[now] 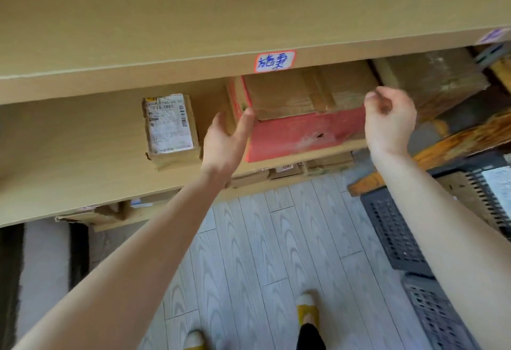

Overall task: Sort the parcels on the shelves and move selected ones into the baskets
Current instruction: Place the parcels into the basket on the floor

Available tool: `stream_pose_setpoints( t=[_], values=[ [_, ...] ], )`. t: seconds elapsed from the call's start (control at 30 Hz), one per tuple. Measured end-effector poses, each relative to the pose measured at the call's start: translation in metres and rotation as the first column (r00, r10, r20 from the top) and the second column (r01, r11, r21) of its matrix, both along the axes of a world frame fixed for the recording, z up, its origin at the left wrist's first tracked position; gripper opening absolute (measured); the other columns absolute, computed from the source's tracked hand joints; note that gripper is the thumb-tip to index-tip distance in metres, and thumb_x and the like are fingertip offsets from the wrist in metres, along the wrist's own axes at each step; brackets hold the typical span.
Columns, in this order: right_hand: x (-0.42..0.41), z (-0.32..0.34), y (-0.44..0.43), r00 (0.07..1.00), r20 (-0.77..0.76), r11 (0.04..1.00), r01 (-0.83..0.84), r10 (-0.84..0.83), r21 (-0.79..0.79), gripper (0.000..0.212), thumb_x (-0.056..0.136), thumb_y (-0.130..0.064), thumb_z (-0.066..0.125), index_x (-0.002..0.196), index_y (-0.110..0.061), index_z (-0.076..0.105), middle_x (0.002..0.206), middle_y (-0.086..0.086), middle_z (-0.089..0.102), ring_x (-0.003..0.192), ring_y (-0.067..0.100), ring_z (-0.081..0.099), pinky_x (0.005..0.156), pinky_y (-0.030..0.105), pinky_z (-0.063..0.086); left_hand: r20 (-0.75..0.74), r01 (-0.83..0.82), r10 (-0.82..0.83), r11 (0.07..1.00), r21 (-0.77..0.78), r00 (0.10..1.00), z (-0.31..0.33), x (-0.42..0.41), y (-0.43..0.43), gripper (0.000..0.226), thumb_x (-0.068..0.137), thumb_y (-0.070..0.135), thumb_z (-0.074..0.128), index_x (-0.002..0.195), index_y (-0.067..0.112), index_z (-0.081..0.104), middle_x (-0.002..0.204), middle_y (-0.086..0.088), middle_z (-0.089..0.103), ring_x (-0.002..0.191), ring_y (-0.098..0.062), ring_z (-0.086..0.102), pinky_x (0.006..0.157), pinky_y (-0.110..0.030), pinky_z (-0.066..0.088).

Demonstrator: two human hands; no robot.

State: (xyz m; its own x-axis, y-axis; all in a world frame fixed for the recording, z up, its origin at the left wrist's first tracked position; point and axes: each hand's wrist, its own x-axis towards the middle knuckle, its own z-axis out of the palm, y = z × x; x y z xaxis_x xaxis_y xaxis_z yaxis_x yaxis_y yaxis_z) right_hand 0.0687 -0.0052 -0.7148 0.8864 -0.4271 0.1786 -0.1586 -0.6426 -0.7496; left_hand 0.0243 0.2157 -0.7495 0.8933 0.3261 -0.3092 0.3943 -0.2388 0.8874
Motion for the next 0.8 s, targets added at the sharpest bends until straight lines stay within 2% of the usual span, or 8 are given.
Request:
stream_pose_setpoints(
  t=[0.1,0.2,0.33,0.43,0.5,0.6,0.7,0.8],
  values=[
    [0.028,-0.01,-0.026,0.974,-0.193,0.989,-0.131,0.117,-0.065,0.047,0.092,-0.037,0.049,0.133,-0.014,0.047,0.138,0.01,0.047,0.129,0.024,0.041,0.106,0.033,0.032,-0.058,-0.125,0.119,0.983,-0.135,0.991,-0.004,0.022,-0.028,0.07,0.085,0.057,0.048,0.136,0.009,0.04,0.134,-0.003,0.052,0.124,-0.019,0.046,0.099,-0.025,0.034],
    [0.032,-0.022,-0.037,0.922,-0.309,0.954,-0.277,0.231,-0.112,0.051,0.092,-0.042,0.046,0.138,-0.022,0.041,0.148,0.013,0.031,0.136,0.025,0.032,0.107,0.035,0.029,-0.1,-0.226,0.208,0.947,-0.229,0.973,-0.012,0.029,-0.045,0.037,0.089,0.05,0.043,0.106,0.02,0.054,0.094,0.005,0.059,0.091,-0.017,0.053,0.075,-0.031,0.042],
    [0.024,-0.024,-0.038,0.943,-0.199,0.955,-0.285,0.266,-0.079,0.045,0.09,-0.036,0.053,0.132,-0.02,0.05,0.14,0.014,0.038,0.133,0.021,0.035,0.102,0.029,0.031,-0.12,-0.344,0.324,0.904,-0.253,0.938,-0.012,0.02,-0.051,0.059,0.075,0.053,0.041,0.118,0.015,0.054,0.104,0.001,0.058,0.099,-0.018,0.054,0.086,-0.035,0.042],
    [0.004,-0.024,-0.047,0.936,-0.16,0.948,-0.319,0.313,-0.011,0.039,0.089,-0.032,0.055,0.125,-0.016,0.056,0.127,0.011,0.053,0.125,0.022,0.04,0.099,0.03,0.034,-0.115,-0.395,0.378,0.88,-0.262,0.919,-0.011,-0.007,-0.059,0.068,0.068,0.053,0.04,0.12,0.012,0.055,0.1,-0.004,0.057,0.091,-0.016,0.049,0.081,-0.033,0.038],
    [-0.018,-0.026,-0.054,0.943,-0.152,0.955,-0.297,0.297,0.024,0.037,0.088,-0.032,0.057,0.122,-0.015,0.057,0.122,0.008,0.056,0.121,0.024,0.044,0.097,0.031,0.036,-0.105,-0.414,0.401,0.878,-0.239,0.91,-0.013,-0.033,-0.063,0.056,0.074,0.05,0.042,0.111,0.013,0.059,0.102,-0.011,0.062,0.087,-0.014,0.045,0.078,-0.033,0.034],
    [-0.051,-0.03,-0.062,0.953,-0.183,0.97,-0.234,0.243,0.07,0.046,0.087,-0.032,0.059,0.128,-0.014,0.051,0.125,0.013,0.052,0.118,0.026,0.047,0.094,0.027,0.033,-0.094,-0.437,0.427,0.87,-0.227,0.9,-0.016,-0.074,-0.069,0.024,0.087,0.042,0.043,0.088,0.024,0.059,0.077,0.008,0.054,0.072,-0.009,0.043,0.074,-0.029,0.032],
    [-0.086,-0.031,-0.066,0.939,-0.214,0.963,-0.258,0.268,0.072,0.049,0.089,-0.03,0.057,0.134,-0.013,0.047,0.127,0.018,0.05,0.124,0.027,0.042,0.093,0.022,0.028,-0.061,-0.426,0.422,0.882,-0.201,0.904,-0.014,-0.114,-0.078,0.03,0.092,0.036,0.04,0.104,0.017,0.06,0.08,0.016,0.053,0.074,-0.001,0.048,0.068,-0.018,0.036],
    [-0.12,-0.031,-0.071,0.932,-0.223,0.958,-0.273,0.287,0.091,0.045,0.091,-0.027,0.054,0.133,-0.012,0.049,0.126,0.02,0.05,0.123,0.025,0.04,0.092,0.02,0.028,-0.041,-0.411,0.409,0.899,-0.153,0.911,0.0,-0.153,-0.087,0.021,0.095,0.034,0.039,0.102,0.023,0.055,0.084,0.02,0.055,0.077,0.006,0.05,0.064,-0.008,0.037]
  ],
)
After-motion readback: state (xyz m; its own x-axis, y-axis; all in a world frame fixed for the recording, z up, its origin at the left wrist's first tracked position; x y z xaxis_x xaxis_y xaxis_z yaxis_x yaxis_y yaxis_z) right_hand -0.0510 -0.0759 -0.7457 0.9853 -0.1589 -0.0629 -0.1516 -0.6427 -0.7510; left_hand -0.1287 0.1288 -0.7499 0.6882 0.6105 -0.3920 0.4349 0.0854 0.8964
